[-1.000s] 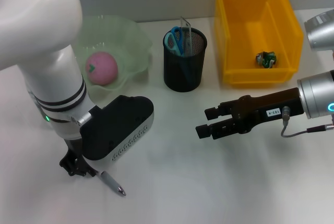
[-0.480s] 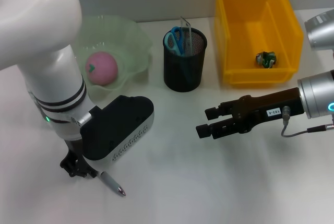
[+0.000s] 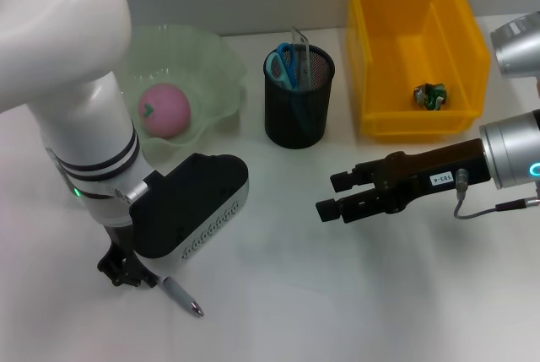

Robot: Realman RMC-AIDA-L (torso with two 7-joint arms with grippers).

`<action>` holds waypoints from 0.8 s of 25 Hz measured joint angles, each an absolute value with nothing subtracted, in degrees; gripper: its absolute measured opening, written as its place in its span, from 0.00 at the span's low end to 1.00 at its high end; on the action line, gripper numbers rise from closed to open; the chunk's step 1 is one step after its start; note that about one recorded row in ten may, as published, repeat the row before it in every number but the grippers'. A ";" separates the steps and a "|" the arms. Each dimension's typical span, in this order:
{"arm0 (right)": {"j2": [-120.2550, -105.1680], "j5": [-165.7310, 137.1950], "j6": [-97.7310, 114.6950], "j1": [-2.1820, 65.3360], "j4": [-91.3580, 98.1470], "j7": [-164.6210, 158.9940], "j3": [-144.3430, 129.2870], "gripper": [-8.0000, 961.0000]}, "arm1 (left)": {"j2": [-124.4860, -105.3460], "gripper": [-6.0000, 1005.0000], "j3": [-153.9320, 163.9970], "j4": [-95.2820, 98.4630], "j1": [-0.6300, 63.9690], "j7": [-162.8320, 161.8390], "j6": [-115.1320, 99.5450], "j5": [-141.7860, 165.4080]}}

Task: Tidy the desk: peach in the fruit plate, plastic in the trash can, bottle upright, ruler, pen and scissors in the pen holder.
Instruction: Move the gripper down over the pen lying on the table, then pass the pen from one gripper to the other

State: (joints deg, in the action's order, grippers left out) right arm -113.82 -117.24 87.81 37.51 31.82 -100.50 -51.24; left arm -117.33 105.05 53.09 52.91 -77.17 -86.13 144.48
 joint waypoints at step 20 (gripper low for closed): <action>-113.42 -117.51 87.80 37.53 31.82 -100.55 -51.24 0.86 | -117.52 0.15 103.81 53.31 52.58 -76.51 -86.64 144.65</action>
